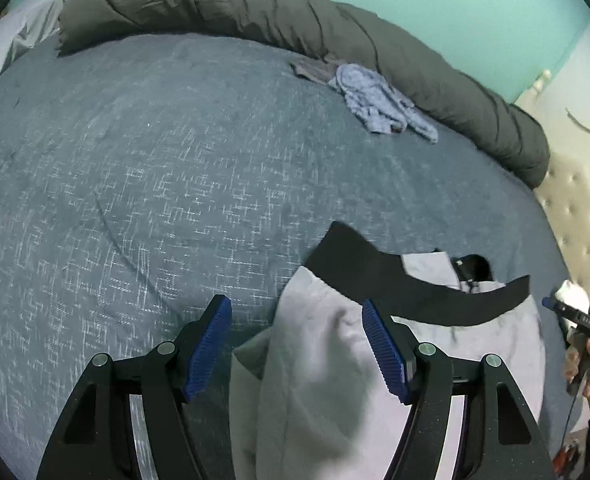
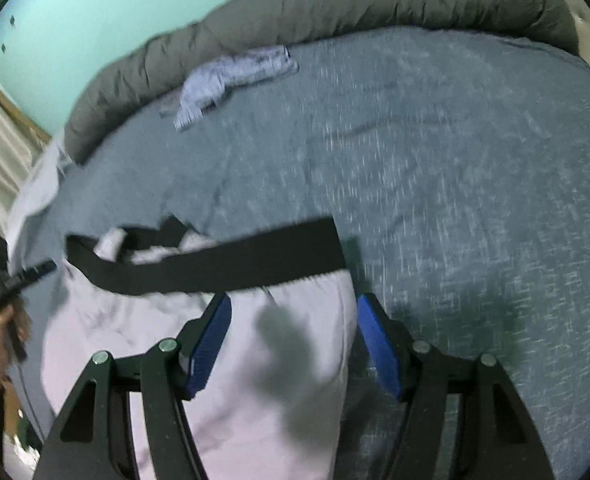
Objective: Fold clothes
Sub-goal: 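Lift the hem with both tools and fold it up over the collar, then lay the hem down over the jacket and open both tools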
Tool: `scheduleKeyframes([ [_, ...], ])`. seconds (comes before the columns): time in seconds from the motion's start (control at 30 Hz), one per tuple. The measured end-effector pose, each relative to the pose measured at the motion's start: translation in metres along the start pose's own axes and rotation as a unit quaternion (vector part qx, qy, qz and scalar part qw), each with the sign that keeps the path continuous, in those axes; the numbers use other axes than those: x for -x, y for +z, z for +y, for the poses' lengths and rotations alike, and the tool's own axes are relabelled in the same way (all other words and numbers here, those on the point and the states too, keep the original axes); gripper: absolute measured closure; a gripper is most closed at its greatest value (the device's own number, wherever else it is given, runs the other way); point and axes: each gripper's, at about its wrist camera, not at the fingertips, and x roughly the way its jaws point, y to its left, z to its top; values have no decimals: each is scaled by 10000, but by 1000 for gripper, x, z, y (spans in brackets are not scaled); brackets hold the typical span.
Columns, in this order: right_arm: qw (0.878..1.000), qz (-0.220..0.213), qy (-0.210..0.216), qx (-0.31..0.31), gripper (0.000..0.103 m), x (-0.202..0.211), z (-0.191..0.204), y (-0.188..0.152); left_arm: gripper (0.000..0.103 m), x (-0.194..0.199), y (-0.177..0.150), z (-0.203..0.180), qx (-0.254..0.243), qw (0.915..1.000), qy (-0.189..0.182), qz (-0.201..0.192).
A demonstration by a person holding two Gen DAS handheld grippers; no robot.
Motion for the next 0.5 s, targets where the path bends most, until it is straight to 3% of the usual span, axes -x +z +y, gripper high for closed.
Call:
scheduleKeyframes([
  [0.1, 9999, 136, -19, 74, 37, -17, -2, -5, 31, -12, 4, 2, -92, 9999, 115, 66],
  [0.2, 9998, 59, -72, 203, 53, -23, 0, -6, 35, -20, 5, 5, -77, 9999, -26, 117],
  [0.23, 9998, 29, -61, 193, 60, -24, -1, -6, 41, -21, 5, 5, -80, 9999, -97, 95],
  [0.3, 9997, -47, -83, 234, 73, -23, 0, -7, 77, -24, 2, 2, -168, 9997, -119, 121],
  [0.37, 9991, -145, -167, 359, 83, -20, 2, -7, 95, -28, 0, -1, -273, 9994, -103, 167],
  [0.5, 9957, -490, -337, 712, 97, -7, 17, -5, 100, -20, -3, -7, -461, 9989, -40, -2],
])
